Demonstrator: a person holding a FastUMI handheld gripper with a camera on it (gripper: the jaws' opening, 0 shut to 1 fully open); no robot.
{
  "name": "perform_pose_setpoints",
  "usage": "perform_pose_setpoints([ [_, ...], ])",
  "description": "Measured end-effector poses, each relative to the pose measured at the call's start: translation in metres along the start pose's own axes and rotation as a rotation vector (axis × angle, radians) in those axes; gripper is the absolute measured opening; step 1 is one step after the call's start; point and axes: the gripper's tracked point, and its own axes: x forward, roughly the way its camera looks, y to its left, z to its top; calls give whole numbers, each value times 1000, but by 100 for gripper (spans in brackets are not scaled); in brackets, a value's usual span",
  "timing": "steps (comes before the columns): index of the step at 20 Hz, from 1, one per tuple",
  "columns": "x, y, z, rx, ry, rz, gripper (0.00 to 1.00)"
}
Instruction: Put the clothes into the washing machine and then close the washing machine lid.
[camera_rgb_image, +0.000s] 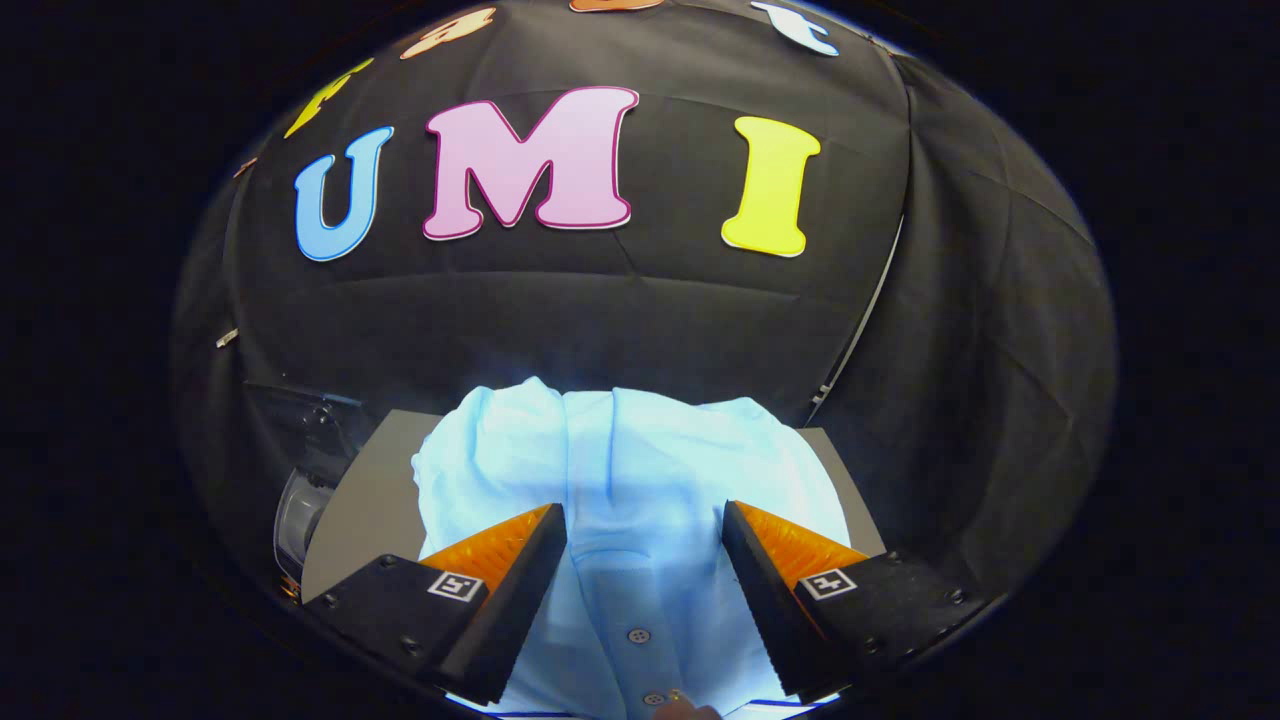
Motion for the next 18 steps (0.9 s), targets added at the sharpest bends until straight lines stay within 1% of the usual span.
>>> perform_pose_setpoints([
  [3,4,1,-7,22,42,18,99],
  [6,7,0,-11,104,80,47,99],
  [8,8,-1,-12,99,91,44,100],
  [9,9,2,-10,83,94,54,98],
  [10,8,11,-11,83,102,87,87],
  [12,8,19,-11,123,116,129,53],
  [14,9,19,-10,129,113,143,19],
  [16,7,19,-9,106,87,134,19],
  [18,2,17,-10,42,63,102,19],
])
